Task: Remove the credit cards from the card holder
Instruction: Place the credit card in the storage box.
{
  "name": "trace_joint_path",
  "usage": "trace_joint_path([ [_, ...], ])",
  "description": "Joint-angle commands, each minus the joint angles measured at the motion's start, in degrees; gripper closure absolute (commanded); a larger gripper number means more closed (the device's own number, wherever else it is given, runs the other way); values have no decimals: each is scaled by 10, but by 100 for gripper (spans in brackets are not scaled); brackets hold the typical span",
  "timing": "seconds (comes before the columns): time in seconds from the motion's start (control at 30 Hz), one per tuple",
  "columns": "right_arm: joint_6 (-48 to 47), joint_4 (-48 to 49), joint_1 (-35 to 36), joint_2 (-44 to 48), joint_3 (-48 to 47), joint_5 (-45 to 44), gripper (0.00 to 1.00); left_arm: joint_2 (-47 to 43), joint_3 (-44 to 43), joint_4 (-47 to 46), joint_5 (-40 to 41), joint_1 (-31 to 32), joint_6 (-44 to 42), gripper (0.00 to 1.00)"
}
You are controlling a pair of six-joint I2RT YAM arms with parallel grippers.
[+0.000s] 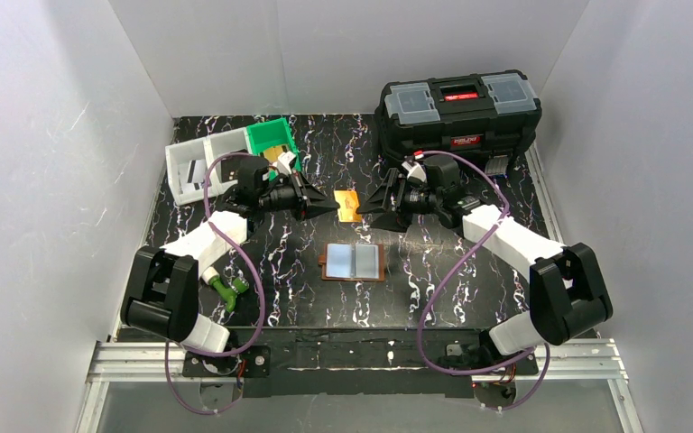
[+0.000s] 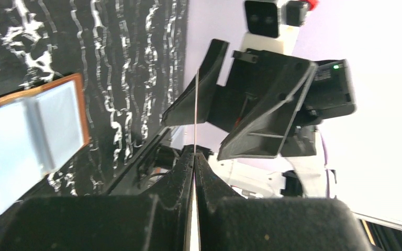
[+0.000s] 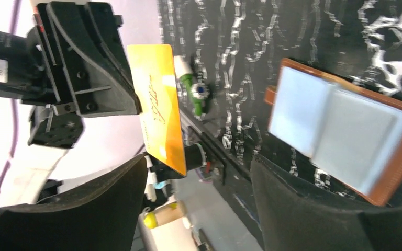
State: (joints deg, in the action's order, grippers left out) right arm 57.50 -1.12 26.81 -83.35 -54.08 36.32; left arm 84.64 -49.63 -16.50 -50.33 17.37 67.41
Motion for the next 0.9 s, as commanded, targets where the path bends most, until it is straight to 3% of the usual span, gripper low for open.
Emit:
trace_joint_path([
  [0.0,101,168,0,8,25,62,27,-11,-8,-96,-33,-3,76,100],
  [0.2,150,231,0,-3,44,73,53,-10,-1,-119,-37,-2,91,100],
  [0.6,161,244,1,-18,35,86,96,-10,2,-107,-46,-3,79,100],
  [0.77,168,252,5,-37,20,116,99,-10,0,-108,-49,-2,78,78],
  [0.87,196,289,7,-51,23,133,99,-8,0,-115,-49,-2,83,73],
])
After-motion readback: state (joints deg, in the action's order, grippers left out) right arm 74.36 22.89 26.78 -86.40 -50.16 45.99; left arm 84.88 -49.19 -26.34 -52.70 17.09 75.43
